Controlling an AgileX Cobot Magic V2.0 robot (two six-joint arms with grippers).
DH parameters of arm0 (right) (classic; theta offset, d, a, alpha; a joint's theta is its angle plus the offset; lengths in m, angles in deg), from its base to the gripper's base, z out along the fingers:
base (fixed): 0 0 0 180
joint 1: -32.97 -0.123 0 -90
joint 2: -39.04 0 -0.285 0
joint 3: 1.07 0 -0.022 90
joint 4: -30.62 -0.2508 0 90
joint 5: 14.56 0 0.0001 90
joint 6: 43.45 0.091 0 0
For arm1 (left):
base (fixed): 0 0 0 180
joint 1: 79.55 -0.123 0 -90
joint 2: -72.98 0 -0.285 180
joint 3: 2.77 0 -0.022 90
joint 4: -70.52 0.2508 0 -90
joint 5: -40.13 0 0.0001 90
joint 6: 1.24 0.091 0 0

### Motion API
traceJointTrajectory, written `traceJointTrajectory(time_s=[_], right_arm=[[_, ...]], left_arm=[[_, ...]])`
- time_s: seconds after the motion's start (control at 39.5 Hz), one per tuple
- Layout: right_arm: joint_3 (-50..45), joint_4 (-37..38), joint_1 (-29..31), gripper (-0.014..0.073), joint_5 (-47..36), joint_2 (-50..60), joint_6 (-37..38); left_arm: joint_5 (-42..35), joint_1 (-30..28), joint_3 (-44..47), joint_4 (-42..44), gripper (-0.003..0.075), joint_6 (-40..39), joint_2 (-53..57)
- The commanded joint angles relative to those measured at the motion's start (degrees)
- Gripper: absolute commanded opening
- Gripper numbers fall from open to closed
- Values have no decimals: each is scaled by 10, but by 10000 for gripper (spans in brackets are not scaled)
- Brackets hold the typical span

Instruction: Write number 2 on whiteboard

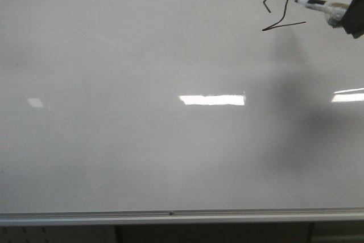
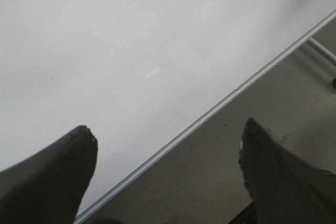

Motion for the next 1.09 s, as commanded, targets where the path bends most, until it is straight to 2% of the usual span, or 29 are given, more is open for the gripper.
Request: traceJointTrajectory(time_s=[0.0, 0.2, 0.41, 0.63, 0.81, 1.06], right_arm=[[20, -4, -26, 64, 52, 61, -44], [20, -26, -102, 64, 245, 115, -185], [21, -111, -159, 64, 352, 123, -275], [21, -206, -180, 64, 378, 123, -348], [21, -225, -180, 64, 390, 123, -361], [21, -225, -180, 64, 397, 123, -361]], left_arm=[[-37, 3, -15, -25, 546, 5, 7], [-27, 71, -15, -100, 546, 123, -2], [-30, 193, -15, -107, 546, 153, -41], [-74, 323, -16, -107, 546, 158, -100], [-75, 397, -61, -107, 546, 158, -164], [-74, 426, -100, -107, 546, 158, -239]])
